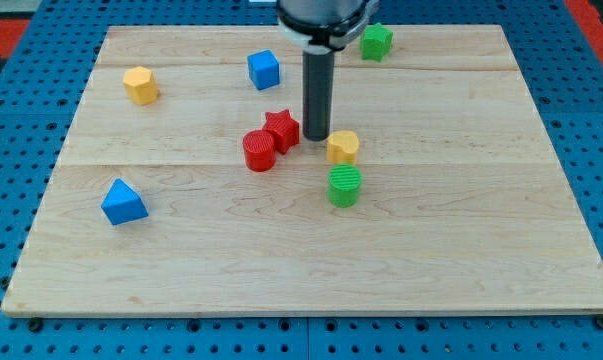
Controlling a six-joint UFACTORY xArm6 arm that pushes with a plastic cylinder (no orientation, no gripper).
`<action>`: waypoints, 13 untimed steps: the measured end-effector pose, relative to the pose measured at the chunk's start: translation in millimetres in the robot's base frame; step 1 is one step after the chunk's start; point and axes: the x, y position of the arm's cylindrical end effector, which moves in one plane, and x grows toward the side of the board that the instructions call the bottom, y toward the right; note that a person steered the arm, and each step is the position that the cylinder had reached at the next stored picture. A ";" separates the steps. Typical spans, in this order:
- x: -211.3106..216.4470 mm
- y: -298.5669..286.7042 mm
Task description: Move the yellow heart to the top of the yellow hexagon
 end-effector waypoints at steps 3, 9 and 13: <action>50.6 137.7; -56.4 113.8; -55.2 63.4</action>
